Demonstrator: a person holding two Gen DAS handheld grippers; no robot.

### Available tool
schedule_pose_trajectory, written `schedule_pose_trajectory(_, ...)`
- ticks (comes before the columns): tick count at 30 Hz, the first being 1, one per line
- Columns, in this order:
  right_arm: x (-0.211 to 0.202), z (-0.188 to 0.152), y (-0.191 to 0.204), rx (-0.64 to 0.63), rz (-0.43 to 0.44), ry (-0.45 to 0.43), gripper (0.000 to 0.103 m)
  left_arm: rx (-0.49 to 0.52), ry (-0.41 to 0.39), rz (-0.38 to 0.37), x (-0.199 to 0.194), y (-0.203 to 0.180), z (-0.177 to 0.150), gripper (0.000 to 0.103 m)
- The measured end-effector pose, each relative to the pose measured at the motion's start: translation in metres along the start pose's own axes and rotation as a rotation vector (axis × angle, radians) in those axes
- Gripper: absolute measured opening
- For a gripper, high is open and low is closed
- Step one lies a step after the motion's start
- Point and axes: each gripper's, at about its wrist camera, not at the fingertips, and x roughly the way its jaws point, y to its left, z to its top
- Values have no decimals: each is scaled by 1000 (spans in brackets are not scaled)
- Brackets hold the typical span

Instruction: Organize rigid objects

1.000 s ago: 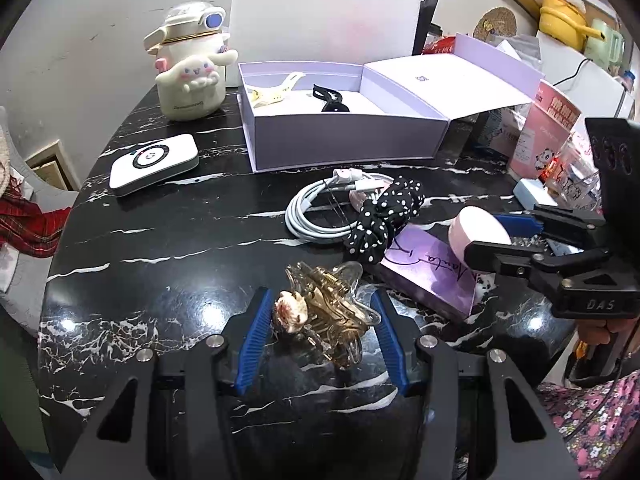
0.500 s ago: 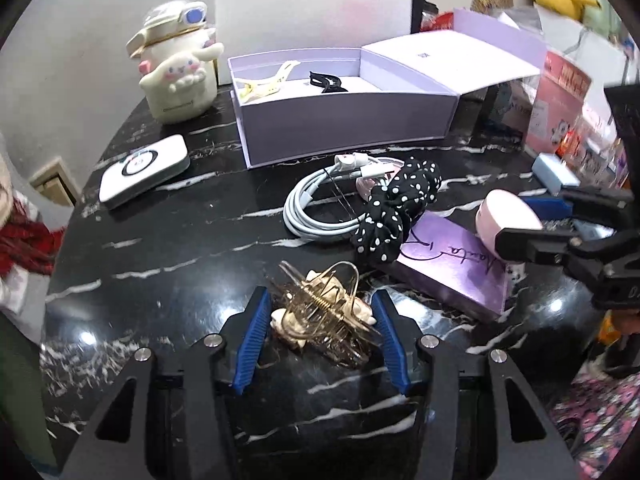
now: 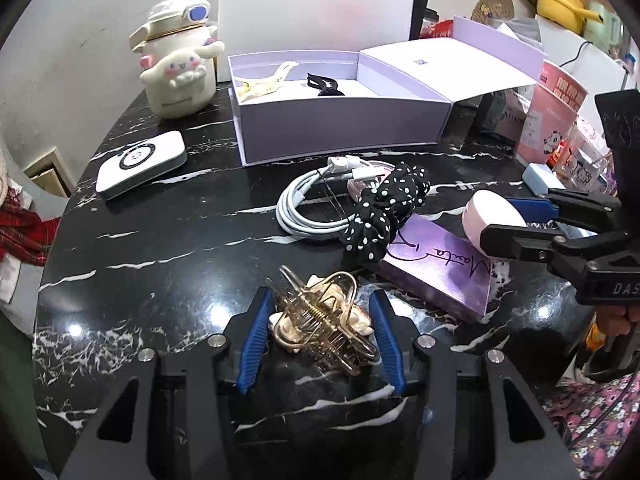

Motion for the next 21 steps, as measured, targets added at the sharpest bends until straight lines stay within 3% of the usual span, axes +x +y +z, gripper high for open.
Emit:
schedule_pose_trajectory(13, -7, 14, 11, -68, 16, -27, 51, 7, -81, 43, -33, -8, 17, 49)
schedule_pose_trajectory(21, -16, 26, 15, -121, 2, -47, 51, 28, -124, 23, -38, -17, 39, 49)
